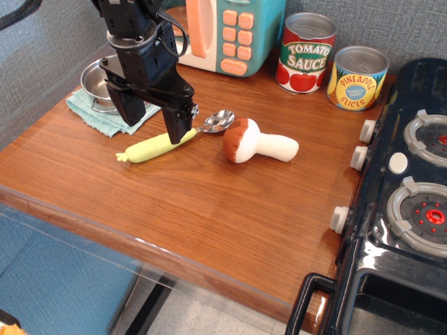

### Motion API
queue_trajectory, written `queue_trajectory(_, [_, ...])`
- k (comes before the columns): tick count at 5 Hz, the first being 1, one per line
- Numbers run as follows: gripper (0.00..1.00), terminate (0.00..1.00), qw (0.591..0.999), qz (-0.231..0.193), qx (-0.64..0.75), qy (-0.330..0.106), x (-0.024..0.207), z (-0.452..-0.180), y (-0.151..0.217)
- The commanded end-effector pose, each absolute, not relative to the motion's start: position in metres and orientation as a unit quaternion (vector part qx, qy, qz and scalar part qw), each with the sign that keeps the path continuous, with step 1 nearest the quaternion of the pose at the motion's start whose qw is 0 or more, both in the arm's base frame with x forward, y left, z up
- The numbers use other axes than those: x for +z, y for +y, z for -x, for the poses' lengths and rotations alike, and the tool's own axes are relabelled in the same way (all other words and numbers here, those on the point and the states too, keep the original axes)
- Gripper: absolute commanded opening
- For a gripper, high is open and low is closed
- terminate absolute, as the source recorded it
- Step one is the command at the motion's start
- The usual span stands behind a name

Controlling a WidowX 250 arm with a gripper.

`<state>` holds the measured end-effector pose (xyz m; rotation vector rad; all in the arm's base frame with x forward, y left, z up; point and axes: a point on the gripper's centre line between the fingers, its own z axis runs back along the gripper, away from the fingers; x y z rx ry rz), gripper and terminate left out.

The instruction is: Move the large mushroom into the silver pot

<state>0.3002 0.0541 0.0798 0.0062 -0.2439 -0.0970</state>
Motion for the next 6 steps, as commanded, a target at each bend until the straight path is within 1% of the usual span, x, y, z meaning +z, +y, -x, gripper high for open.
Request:
queue_trajectory(1, [1.00, 0.00, 0.991, -0.003, -0.048, -0.122, 0.080, -0.300, 0.054])
queue_trajectory(3, [1.00, 0.00, 0.986, 0.007, -0.110, -0.126, 0.080, -0.338, 0.013])
queue_trajectory(4, [1.00, 0.00, 0.982, 0.014, -0.128, -0.137, 0.084, -0.356, -0.007])
queue_trajectory(5, [1.00, 0.00, 0.981, 0.019, -0.138, -0.139, 0.082, -0.375, -0.023])
queue_trajectory(6, [1.00, 0.00, 0.984, 0.006, -0.136, -0.114, 0.071, -0.386, -0.026])
